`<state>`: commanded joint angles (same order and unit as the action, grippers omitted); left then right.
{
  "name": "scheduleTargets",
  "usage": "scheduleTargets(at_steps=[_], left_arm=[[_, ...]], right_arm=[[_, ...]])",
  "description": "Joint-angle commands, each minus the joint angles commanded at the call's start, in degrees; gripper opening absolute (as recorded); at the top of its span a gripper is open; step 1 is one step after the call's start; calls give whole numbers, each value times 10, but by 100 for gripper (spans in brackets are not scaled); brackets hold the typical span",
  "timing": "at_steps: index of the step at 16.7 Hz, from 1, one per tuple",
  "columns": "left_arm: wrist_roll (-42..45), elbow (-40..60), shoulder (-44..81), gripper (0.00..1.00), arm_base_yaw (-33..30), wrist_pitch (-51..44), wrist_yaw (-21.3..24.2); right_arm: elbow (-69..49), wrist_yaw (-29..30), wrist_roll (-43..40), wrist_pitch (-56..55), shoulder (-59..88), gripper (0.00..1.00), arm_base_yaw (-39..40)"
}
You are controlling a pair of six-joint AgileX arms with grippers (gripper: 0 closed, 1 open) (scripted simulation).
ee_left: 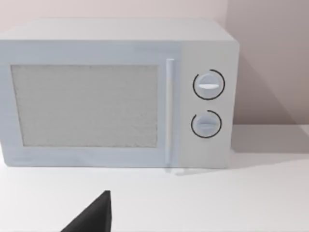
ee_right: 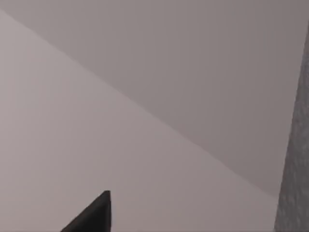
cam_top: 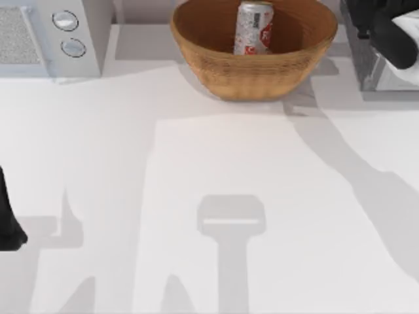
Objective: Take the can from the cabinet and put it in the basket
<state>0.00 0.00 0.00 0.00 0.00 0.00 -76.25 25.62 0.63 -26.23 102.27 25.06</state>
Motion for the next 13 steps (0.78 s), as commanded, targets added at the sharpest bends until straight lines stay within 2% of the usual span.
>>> scheduleTargets(at_steps=[13], left_arm=[[0, 0, 0, 100, 0, 0, 0]], right_arm=[[593, -196, -5, 202, -836, 100, -192]])
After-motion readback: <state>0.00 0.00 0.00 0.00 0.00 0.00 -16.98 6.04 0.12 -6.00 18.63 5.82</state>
